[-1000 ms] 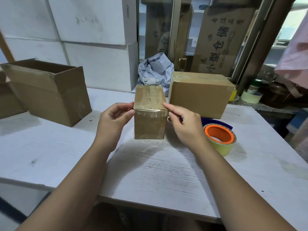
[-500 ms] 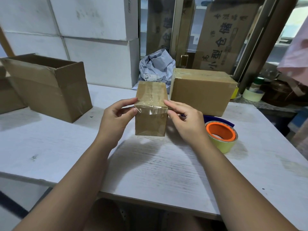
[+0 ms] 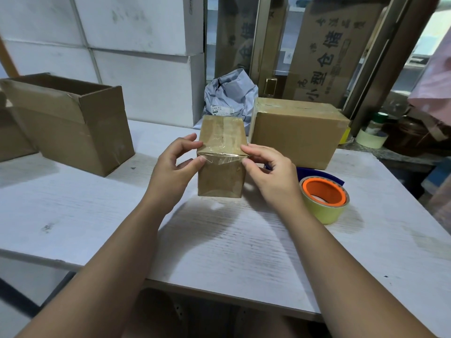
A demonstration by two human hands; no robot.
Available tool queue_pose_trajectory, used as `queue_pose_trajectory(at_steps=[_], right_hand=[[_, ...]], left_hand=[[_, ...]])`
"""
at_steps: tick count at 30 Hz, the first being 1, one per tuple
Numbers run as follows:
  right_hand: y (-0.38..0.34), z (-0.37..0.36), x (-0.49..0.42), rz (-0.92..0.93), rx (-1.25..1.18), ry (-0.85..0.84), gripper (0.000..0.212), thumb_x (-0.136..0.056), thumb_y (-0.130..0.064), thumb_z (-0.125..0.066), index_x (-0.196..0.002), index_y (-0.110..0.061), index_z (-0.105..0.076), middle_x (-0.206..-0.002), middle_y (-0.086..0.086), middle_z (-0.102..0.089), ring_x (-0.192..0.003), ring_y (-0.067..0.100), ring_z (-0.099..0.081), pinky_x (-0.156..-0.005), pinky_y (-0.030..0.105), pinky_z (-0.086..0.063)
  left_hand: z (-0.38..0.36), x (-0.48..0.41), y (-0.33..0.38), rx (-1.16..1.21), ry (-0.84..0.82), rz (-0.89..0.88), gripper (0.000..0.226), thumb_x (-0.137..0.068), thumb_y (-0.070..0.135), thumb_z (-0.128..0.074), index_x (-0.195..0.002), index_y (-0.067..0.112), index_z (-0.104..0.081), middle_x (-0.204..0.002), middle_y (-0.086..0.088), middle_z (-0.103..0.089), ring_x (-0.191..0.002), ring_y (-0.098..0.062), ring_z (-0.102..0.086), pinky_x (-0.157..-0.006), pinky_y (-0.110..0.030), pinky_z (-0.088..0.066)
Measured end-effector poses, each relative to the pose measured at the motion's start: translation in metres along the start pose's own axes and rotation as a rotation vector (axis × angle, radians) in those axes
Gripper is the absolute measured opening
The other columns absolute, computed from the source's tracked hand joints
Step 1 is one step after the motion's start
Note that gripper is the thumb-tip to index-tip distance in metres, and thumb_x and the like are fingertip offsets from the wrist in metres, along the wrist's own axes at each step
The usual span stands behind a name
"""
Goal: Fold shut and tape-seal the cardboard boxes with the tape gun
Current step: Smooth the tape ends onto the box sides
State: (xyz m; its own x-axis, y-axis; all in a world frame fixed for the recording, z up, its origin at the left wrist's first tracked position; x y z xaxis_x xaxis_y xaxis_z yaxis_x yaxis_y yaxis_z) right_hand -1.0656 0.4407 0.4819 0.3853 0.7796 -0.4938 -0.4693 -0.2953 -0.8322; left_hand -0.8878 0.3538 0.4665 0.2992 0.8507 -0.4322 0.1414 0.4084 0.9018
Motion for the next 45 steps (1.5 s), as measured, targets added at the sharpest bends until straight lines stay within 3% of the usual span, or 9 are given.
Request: queue_pose_trajectory(at_steps=[12,17,25,30,32,35,40,42,45], right_hand=[[0.007,-0.002,-0.003,-0.04,-0.014,-0.013,0.026,-0.086,-0.011,-0.067,-0.109,-0.024,-0.07,-0.111,-0.004,-0.067,-0.097,0.005,-0.062,-0.079,0.009,-0.047],[0.009,-0.003,-0.004,-0.048,-0.027,0.002,0.025,-0.086,-0.011,-0.066,-0.107,-0.025,-0.069,-0.109,-0.004,-0.067,-0.097,0.005,-0.062,-0.079,0.01,-0.048],[0.006,-0.002,-0.001,-0.035,-0.049,-0.022,0.029,-0.086,-0.012,-0.067,-0.102,-0.035,-0.066,-0.111,-0.006,-0.067,-0.098,0.003,-0.062,-0.083,0.014,-0.049],[0.007,-0.002,-0.002,-0.022,-0.039,0.004,0.028,-0.085,-0.014,-0.068,-0.101,-0.037,-0.066,-0.11,-0.009,-0.067,-0.099,0.001,-0.062,-0.087,0.018,-0.048],[0.008,-0.002,-0.003,-0.021,-0.028,0.021,0.028,-0.085,-0.014,-0.068,-0.099,-0.039,-0.066,-0.109,-0.01,-0.067,-0.099,0.002,-0.062,-0.091,0.022,-0.049],[0.007,-0.001,-0.003,-0.014,-0.004,0.038,0.03,-0.085,-0.015,-0.068,-0.096,-0.042,-0.066,-0.107,-0.012,-0.068,-0.103,0.001,-0.061,-0.094,0.024,-0.048],[0.006,-0.001,-0.001,-0.016,0.022,0.047,0.025,-0.085,-0.017,-0.068,-0.104,-0.033,-0.07,-0.106,-0.014,-0.067,-0.105,0.0,-0.059,-0.097,0.028,-0.047],[0.003,0.001,0.002,-0.006,0.036,0.058,0.025,-0.086,-0.017,-0.067,-0.107,-0.03,-0.07,-0.105,-0.015,-0.066,-0.105,-0.002,-0.058,-0.095,0.023,-0.046],[0.001,0.0,0.007,0.012,0.051,0.027,0.032,-0.088,-0.008,-0.06,-0.112,-0.028,-0.068,-0.107,-0.014,-0.065,-0.095,-0.008,-0.057,-0.079,0.008,-0.044]], left_hand=[[-0.009,-0.003,0.0,0.055,-0.056,-0.007,0.025,-0.086,-0.008,-0.058,-0.086,0.016,-0.052,-0.132,0.005,-0.052,-0.119,-0.001,-0.052,-0.083,-0.012,-0.046],[-0.007,-0.006,-0.002,0.038,-0.077,-0.001,0.023,-0.087,-0.004,-0.06,-0.087,0.019,-0.056,-0.134,0.006,-0.053,-0.122,0.002,-0.049,-0.094,-0.021,-0.045],[-0.002,-0.005,-0.005,0.074,-0.104,0.042,0.023,-0.086,-0.003,-0.06,-0.093,0.019,-0.063,-0.127,0.012,-0.057,-0.122,0.003,-0.05,-0.102,-0.02,-0.04],[-0.004,-0.002,0.002,0.005,-0.061,-0.015,0.022,-0.087,-0.004,-0.059,-0.09,0.018,-0.061,-0.131,0.006,-0.057,-0.116,0.007,-0.052,-0.087,-0.011,-0.045],[-0.002,-0.004,0.001,-0.032,-0.039,-0.031,0.023,-0.088,-0.002,-0.059,-0.088,0.021,-0.062,-0.13,0.007,-0.059,-0.115,0.005,-0.054,-0.092,-0.02,-0.047],[0.002,-0.007,-0.005,-0.125,-0.04,-0.042,0.025,-0.087,0.012,-0.064,-0.084,0.037,-0.063,-0.126,0.019,-0.06,-0.122,-0.014,-0.053,-0.103,-0.046,-0.041],[0.001,-0.005,-0.002,-0.183,-0.039,-0.043,0.024,-0.085,0.021,-0.064,-0.084,0.045,-0.06,-0.126,0.025,-0.057,-0.124,-0.02,-0.05,-0.104,-0.049,-0.038],[-0.001,-0.002,-0.002,-0.17,-0.051,-0.034,0.018,-0.083,0.026,-0.063,-0.088,0.043,-0.06,-0.127,0.027,-0.056,-0.122,-0.019,-0.052,-0.104,-0.048,-0.04],[-0.004,0.001,0.003,-0.187,-0.054,-0.063,0.017,-0.086,0.022,-0.059,-0.096,0.035,-0.059,-0.129,0.026,-0.054,-0.121,0.0,-0.05,-0.101,-0.032,-0.042]])
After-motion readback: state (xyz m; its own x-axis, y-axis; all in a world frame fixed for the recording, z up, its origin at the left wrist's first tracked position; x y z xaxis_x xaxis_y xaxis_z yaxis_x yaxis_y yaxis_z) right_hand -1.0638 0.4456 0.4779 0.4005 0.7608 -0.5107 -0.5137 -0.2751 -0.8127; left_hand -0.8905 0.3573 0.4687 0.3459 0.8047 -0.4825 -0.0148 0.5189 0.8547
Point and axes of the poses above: each hand's wrist, its own x-axis away from the middle knuckle, its own z-axis out of the back of the hand, y = z × x, the point moved 10 cm from there along -x, towards the middle knuckle
